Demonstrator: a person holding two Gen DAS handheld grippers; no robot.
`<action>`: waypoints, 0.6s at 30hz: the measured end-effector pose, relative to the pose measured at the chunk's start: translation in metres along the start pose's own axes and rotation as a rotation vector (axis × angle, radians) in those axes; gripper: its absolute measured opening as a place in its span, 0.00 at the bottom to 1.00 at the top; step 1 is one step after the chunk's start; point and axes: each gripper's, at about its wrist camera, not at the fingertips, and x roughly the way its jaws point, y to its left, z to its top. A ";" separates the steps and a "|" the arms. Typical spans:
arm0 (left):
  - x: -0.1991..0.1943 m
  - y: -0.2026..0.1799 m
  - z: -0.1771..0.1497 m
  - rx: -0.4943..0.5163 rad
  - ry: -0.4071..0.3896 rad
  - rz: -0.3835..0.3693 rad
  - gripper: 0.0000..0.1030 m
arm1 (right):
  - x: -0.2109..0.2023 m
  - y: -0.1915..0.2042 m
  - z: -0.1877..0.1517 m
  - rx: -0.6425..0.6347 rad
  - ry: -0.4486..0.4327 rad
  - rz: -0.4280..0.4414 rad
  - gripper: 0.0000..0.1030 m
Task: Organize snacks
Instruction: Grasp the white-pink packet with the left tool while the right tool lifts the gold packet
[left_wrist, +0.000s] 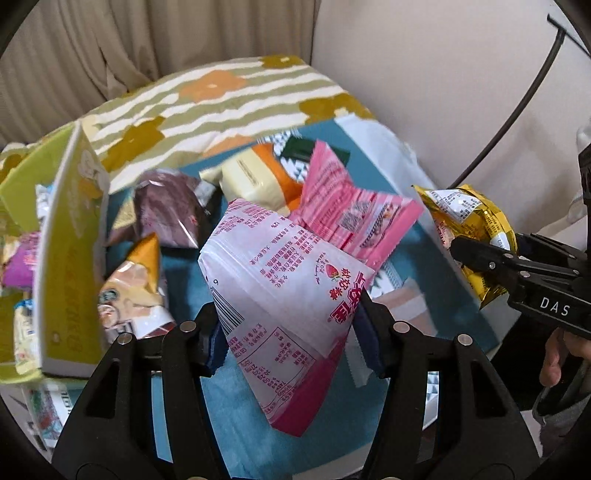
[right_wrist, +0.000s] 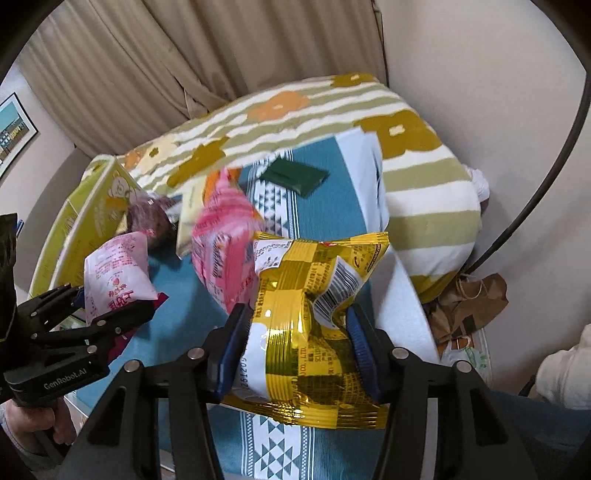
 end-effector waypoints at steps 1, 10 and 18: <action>-0.007 -0.002 0.001 -0.004 -0.017 0.001 0.52 | -0.008 0.002 0.003 -0.003 -0.017 0.001 0.48; -0.066 0.011 0.017 -0.034 -0.137 0.041 0.52 | -0.049 0.029 0.033 -0.080 -0.135 0.053 0.48; -0.113 0.054 0.027 -0.089 -0.224 0.108 0.52 | -0.064 0.083 0.058 -0.198 -0.201 0.142 0.48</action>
